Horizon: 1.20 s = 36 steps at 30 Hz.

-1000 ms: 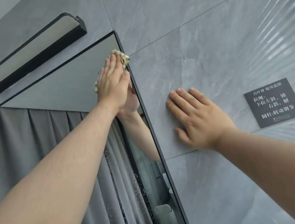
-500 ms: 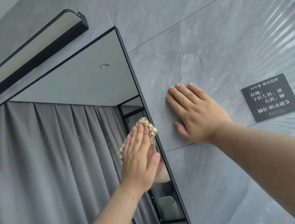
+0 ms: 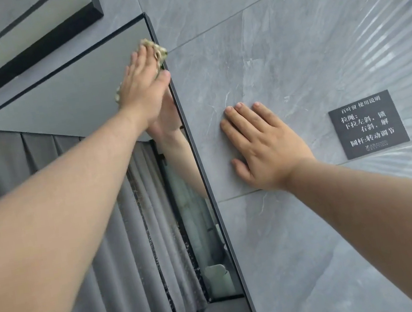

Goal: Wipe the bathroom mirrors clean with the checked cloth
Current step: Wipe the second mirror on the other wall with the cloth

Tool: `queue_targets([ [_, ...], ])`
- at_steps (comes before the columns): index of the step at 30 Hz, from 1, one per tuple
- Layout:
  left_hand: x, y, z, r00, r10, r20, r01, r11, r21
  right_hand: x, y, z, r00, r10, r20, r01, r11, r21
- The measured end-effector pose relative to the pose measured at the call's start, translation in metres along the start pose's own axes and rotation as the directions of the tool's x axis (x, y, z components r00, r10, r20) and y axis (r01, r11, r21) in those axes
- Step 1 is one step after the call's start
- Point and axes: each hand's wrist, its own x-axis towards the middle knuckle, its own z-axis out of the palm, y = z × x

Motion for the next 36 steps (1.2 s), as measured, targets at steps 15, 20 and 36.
queue_targets([
  [15, -0.061, -0.002, 0.020, 1.000, 0.013, 0.001, -0.013, 0.999, -0.047, -0.043, -0.028, 0.004, 0.997, 0.010, 0.074, -0.010, 1.000, 0.003],
  [20, -0.117, -0.004, 0.043, 0.999, 0.029, 0.039, -0.029, 1.000, -0.002, -0.051, -0.033, 0.006, 0.997, 0.044, 0.062, -0.046, 0.999, 0.029],
  [36, -0.289, -0.023, 0.090, 0.878, 0.325, 0.351, -0.394, 0.907, 0.147, -0.053, -0.037, 0.005, 0.994, 0.061, 0.091, -0.063, 0.998, 0.026],
])
